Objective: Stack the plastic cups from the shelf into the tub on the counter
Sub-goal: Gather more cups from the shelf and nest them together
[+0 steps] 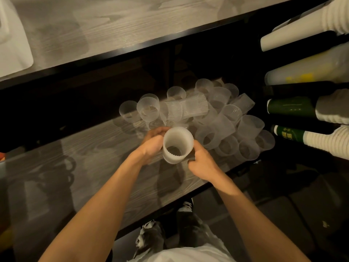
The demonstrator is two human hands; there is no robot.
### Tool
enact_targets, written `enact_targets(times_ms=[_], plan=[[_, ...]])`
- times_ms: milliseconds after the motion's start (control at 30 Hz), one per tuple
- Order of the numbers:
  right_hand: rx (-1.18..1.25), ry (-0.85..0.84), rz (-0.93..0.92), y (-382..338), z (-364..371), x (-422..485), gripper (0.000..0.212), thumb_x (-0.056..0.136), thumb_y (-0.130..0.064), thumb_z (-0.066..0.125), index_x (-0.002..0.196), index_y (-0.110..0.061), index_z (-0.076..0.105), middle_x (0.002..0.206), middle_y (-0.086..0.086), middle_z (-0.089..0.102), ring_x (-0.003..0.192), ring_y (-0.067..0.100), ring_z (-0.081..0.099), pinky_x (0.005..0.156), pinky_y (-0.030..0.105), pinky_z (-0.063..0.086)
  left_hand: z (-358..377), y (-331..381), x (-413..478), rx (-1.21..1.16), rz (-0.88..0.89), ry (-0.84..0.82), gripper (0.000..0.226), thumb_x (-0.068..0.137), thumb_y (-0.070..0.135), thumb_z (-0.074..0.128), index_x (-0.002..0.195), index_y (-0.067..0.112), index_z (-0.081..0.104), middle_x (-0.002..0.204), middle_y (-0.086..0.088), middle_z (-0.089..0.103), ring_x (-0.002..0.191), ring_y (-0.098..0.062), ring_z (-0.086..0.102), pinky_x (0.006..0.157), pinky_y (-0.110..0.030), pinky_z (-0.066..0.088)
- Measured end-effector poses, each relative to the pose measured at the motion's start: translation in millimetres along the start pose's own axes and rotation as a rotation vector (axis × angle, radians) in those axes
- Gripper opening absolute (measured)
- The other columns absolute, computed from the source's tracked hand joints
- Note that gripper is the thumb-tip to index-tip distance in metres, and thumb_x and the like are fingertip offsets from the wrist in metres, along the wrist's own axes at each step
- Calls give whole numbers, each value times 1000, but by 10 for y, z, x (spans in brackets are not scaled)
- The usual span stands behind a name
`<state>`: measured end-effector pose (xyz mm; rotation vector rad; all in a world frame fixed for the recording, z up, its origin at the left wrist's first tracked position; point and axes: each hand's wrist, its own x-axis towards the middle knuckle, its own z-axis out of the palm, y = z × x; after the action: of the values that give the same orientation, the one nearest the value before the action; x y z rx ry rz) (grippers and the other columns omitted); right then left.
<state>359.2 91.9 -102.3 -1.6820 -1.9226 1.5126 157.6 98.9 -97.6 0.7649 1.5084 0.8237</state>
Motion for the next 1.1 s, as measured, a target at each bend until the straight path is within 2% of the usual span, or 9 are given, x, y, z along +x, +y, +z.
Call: enact_targets(times_ms=[100, 233, 367, 533, 633, 700, 800, 933, 1100], plan=[[-1, -11, -31, -30, -26, 29, 74, 81, 15, 56, 143, -24, 48, 123, -8, 58, 105, 5, 57, 79, 8, 49, -44, 16, -15, -56, 6, 28, 31, 98, -1, 54, 119, 12, 72, 106, 5, 74, 85, 1, 72, 65, -17, 56], [42, -37, -42, -83, 32, 69, 73, 78, 0, 70, 141, -32, 52, 127, -12, 62, 116, 9, 61, 98, 37, 57, -59, -24, -27, 1, -83, 3, 23, 100, 23, 55, 112, 21, 74, 110, 2, 77, 100, -16, 71, 77, -27, 55], [78, -83, -69, -124, 84, 88, 81, 68, -25, 79, 144, -31, 49, 129, -11, 63, 120, 7, 61, 100, 39, 56, -87, -96, -73, 61, -127, -27, 22, 99, 22, 58, 115, 25, 72, 107, 2, 78, 104, -19, 72, 89, -36, 59], [73, -130, -117, -158, 192, 98, 78, 62, -28, 86, 135, -26, 58, 123, -10, 68, 115, 6, 65, 97, 35, 57, -122, -129, -131, 70, -149, -19, 12, 100, 18, 59, 106, 21, 69, 92, 4, 74, 84, -15, 69, 63, -24, 53], [73, -115, -143, -171, 225, 69, 80, 58, -39, 86, 132, -27, 60, 122, -10, 68, 115, 7, 65, 97, 41, 57, -165, -164, -148, 82, -211, -15, 15, 96, 13, 63, 107, 21, 69, 92, 1, 73, 85, -17, 67, 75, -36, 59], [76, -80, -162, -194, 181, 38, 79, 61, -35, 88, 134, -25, 60, 125, -7, 66, 117, 8, 63, 99, 43, 56, -202, -165, -154, 131, -242, 19, 13, 96, 12, 62, 98, 23, 69, 86, 1, 72, 82, -17, 66, 75, -34, 58], [102, -31, -188, -251, 30, 18, 79, 67, -25, 96, 136, -25, 59, 130, -11, 65, 122, 3, 60, 103, 33, 52, -263, -90, -146, 142, -209, 112, 27, 102, 4, 50, 89, 18, 70, 87, -3, 74, 75, -15, 68, 57, -18, 53], [184, 90, -193, -367, -182, 76, 75, 68, -20, 96, 132, -25, 58, 126, -17, 65, 118, -8, 58, 95, 13, 49, -289, -4, -75, 132, -120, 213, 25, 103, 1, 49, 98, 12, 70, 107, -9, 74, 95, -22, 70, 66, -18, 53], [233, 240, -223, -412, -234, 183, 70, 69, -13, 95, 126, -28, 58, 122, -15, 64, 110, -16, 57, 85, 3, 45, -181, 18, -53, 273, 33, 180, 41, 102, -5, 45, 127, 18, 67, 130, 1, 63, 130, -21, 58, 109, -26, 44]])
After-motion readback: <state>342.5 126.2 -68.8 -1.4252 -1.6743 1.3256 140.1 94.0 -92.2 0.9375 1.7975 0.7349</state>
